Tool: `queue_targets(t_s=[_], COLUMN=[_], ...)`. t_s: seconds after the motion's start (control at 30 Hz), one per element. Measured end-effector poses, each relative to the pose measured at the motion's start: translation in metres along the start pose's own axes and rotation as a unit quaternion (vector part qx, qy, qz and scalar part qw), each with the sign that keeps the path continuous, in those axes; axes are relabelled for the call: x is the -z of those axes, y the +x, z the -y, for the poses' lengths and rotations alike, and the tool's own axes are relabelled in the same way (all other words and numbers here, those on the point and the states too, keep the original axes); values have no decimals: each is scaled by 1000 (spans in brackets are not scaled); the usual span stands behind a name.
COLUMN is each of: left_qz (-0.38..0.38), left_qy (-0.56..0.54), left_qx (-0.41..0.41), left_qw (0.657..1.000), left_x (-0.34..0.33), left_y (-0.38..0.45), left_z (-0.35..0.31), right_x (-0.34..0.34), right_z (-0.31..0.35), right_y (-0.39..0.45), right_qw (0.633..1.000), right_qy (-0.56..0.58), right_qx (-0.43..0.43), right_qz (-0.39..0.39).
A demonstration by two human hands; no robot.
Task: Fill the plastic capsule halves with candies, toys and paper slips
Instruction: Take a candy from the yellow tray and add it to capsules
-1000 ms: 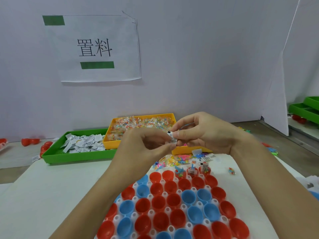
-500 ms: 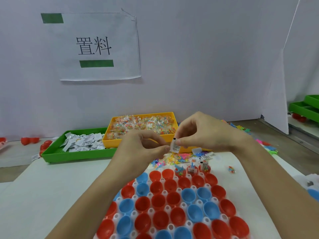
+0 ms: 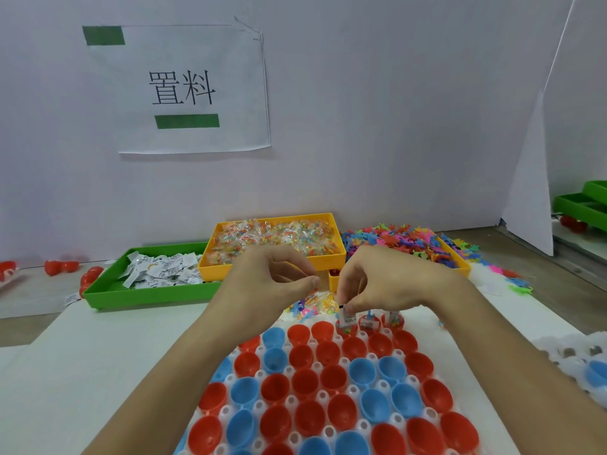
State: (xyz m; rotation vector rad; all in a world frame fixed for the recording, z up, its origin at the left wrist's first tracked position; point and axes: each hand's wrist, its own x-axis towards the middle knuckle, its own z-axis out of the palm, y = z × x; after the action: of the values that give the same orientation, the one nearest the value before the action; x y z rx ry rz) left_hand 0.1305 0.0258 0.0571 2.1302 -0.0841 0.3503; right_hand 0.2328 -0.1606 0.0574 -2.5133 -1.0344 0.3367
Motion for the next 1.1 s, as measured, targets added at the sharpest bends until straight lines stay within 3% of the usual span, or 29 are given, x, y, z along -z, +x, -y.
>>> queue_targets(t_s=[0.77,1.1], left_qz=[12,11], left_qy=[18,23], left_qx=[-1,-5], left_qw=[1000,1000], left_x=[1,3], left_y=[2,3], left_z=[5,8], right_x=[-4,-3], right_z=[5,3], right_y=[1,1], right_qw=[1000,1000], right_qy=[-7,-23], right_qx=[2,-10], right_qz=[29,3])
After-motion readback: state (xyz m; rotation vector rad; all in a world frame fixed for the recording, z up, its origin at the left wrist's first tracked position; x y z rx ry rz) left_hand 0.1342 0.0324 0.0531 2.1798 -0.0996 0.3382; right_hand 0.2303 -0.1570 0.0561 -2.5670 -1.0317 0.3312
